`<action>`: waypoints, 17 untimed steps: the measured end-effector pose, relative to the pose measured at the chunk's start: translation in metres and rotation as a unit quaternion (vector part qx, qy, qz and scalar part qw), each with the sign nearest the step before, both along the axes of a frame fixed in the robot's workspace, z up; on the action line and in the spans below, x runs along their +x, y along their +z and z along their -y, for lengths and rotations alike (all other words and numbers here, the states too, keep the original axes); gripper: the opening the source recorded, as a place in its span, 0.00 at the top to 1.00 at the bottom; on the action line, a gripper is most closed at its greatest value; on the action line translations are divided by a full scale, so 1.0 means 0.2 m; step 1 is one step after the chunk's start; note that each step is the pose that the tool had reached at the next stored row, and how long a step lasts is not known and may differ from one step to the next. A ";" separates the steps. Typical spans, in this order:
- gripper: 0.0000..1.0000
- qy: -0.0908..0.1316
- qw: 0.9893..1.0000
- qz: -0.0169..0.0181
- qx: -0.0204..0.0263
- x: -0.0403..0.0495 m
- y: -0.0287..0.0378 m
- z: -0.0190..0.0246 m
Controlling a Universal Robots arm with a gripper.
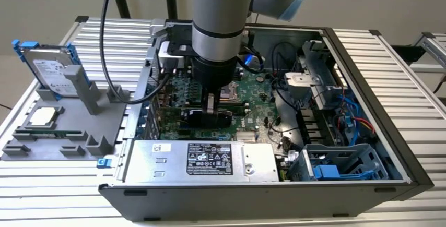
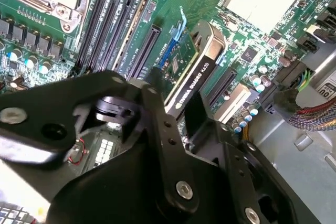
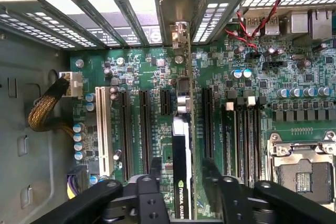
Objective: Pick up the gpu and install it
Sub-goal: 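Insert the gpu into the slot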
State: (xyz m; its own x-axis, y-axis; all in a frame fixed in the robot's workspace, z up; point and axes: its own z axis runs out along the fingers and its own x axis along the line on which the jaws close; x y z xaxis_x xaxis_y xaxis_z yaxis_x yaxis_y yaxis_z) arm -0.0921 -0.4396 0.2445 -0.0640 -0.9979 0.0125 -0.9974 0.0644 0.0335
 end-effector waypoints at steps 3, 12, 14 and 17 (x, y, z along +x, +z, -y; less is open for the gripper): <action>0.00 0.000 1.000 0.000 0.000 0.000 0.000 0.000; 0.00 0.000 1.000 0.000 0.000 0.000 0.092 0.000; 0.00 0.000 1.000 0.000 0.000 0.000 0.137 0.000; 0.00 0.000 1.000 0.000 0.000 0.000 0.186 0.000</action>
State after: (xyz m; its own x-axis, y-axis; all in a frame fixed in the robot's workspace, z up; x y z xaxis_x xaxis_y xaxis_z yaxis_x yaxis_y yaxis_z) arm -0.0921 -0.4396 0.2818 -0.0640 -0.9979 0.0126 -0.9974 0.0644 0.0336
